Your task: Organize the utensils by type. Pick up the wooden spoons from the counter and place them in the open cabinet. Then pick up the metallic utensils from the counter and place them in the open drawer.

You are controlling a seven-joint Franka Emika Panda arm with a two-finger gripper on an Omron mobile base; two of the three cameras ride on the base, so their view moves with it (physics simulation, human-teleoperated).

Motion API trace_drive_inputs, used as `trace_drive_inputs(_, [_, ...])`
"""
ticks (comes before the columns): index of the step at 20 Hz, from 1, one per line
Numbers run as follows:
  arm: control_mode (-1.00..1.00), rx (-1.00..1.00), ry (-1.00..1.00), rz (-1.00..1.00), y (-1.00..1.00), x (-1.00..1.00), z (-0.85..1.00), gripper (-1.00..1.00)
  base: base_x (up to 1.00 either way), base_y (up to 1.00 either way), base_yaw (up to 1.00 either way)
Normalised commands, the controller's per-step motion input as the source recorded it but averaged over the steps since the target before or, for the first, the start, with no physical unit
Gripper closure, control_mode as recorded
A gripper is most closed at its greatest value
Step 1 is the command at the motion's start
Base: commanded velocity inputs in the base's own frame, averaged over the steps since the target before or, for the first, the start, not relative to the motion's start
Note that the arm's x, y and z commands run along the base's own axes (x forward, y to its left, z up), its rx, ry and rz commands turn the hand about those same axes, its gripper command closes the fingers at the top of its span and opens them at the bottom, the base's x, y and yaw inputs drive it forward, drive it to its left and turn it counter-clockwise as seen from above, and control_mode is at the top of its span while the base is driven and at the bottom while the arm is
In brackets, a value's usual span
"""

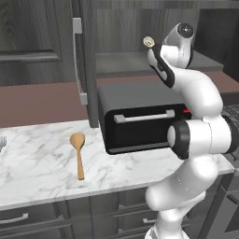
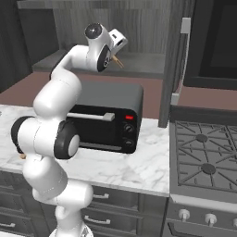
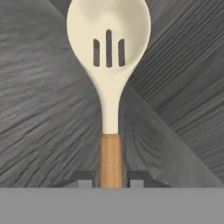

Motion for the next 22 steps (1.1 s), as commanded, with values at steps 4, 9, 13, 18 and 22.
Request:
trace_drive_inputs(4, [-1.0, 0.0, 0.0, 0.04, 0.06, 0.4, -0.13, 1.0, 0.0, 0.0, 0.0])
trace_drive_inputs(9, [-1.0, 0.0, 0.0, 0.08, 0.05, 0.49, -0.37, 1.0, 0.0, 0.0, 0.0])
trace_drive_inputs(13, [-1.0, 0.0, -0.02, 0.09, 0.0, 0.38, -0.69, 1.0, 0.0, 0.0, 0.0])
trace_drive_inputs(18, [-1.0, 0.0, -0.05, 0.07, 0.0, 0.34, -0.83, -1.0, 0.0, 0.0, 0.0])
trace_drive_inputs(22, [-1.0, -0.04, -0.04, 0.05, 0.09, 0.31, -0.78, -1.0, 0.0, 0.0, 0.0])
